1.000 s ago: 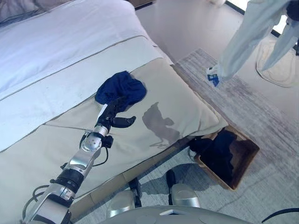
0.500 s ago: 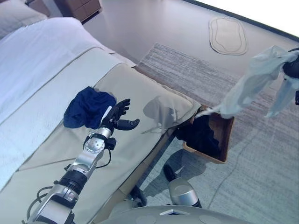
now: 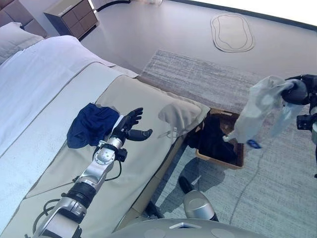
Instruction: Pick up the clothes from the bed and place them into the basket
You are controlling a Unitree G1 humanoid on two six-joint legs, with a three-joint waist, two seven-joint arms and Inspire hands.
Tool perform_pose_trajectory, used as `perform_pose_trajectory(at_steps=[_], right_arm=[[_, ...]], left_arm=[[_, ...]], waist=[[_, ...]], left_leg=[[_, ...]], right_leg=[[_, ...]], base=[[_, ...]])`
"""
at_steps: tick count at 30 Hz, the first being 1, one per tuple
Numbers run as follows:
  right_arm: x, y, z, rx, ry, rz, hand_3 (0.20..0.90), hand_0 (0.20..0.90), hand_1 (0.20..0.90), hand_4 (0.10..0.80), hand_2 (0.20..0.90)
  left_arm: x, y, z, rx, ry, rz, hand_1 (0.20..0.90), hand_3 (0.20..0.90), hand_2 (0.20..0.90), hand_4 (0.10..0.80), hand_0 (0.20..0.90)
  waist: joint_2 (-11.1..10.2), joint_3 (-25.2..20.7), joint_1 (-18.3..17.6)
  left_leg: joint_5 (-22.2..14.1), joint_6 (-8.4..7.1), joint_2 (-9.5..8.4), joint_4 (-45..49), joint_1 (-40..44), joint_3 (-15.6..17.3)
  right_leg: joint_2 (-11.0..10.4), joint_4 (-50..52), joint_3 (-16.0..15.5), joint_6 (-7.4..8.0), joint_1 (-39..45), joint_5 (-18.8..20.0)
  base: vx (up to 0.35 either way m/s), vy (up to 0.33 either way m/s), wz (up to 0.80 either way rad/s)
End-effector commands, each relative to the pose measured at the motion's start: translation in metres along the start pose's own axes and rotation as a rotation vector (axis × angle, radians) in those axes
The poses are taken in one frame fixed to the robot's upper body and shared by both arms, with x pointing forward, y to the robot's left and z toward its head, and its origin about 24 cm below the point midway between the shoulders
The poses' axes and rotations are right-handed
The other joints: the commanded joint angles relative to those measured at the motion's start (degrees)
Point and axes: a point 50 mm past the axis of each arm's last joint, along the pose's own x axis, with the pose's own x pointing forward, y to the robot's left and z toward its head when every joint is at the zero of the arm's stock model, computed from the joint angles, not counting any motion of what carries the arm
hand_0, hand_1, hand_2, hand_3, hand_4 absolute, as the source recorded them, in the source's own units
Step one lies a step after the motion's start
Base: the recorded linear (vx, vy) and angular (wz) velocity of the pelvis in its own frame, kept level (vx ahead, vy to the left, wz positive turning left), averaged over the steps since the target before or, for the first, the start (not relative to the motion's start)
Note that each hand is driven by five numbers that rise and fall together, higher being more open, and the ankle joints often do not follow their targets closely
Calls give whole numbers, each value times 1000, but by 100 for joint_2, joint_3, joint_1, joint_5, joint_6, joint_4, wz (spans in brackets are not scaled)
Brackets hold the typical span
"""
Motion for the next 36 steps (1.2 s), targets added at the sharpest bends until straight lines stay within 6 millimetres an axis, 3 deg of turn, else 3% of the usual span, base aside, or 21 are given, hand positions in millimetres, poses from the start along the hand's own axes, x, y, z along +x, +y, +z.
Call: perform_pose_trajectory(at_steps=[1, 11, 23, 24, 25, 26, 36], right_arm=[[6, -24, 51, 7, -230, -110, 200, 300, 300, 100, 300], [9, -5, 38, -10, -178, -102, 200, 300, 300, 100, 300], [17, -11, 29, -31, -133, -108, 200, 300, 300, 100, 300], [17, -12, 27, -35, -127, -114, 571, 618, 618, 471, 618], [17, -12, 26, -37, -121, -119, 862, 867, 867, 762, 867], [17, -13, 26, -39, -119, -122, 900, 900, 900, 800, 900], [15, -15, 16, -60, -103, -125, 900, 900, 900, 800, 900]], left_arm=[[5, 10, 28, 22, -159, 42, 900, 900, 900, 800, 900], [8, 6, 36, 13, -184, 41, 900, 900, 900, 800, 900], [9, 2, 41, -5, -208, 46, 900, 900, 900, 800, 900], [9, 1, 41, -7, -208, 45, 900, 900, 900, 800, 900], [9, 1, 40, -9, -208, 44, 900, 900, 900, 800, 900], [9, 1, 41, -9, -209, 44, 900, 900, 900, 800, 900], [9, -2, 43, -10, -216, 25, 900, 900, 900, 800, 900]], waist=[[-169, -280, 175], [92, -7, 107], [284, 195, 26], [300, 200, 24], [311, 199, 23], [314, 203, 23], [287, 187, 76]], left_leg=[[-915, -69, 152, 481, 406, -45], [-931, -41, 50, 485, 304, -66], [-989, -56, 35, 582, 225, -17], [-981, -59, 32, 573, 229, -16], [-974, -64, 33, 559, 234, -16], [-971, -65, 32, 553, 235, -16], [-927, -90, 43, 509, 239, -86]], right_leg=[[-106, 426, -109, 205, -482, 97], [-157, 436, -31, 231, -613, 110], [-193, 464, 80, 248, -678, 67], [-193, 463, 85, 247, -677, 64], [-192, 459, 88, 248, -676, 63], [-192, 458, 87, 249, -675, 62], [-187, 451, 43, 243, -618, 39]], base=[[-54, -6, -3], [-21, -2, -1], [7, 4, -2], [38, 17, -4], [0, 0, 0], [0, 0, 0], [15, -2, 3]])
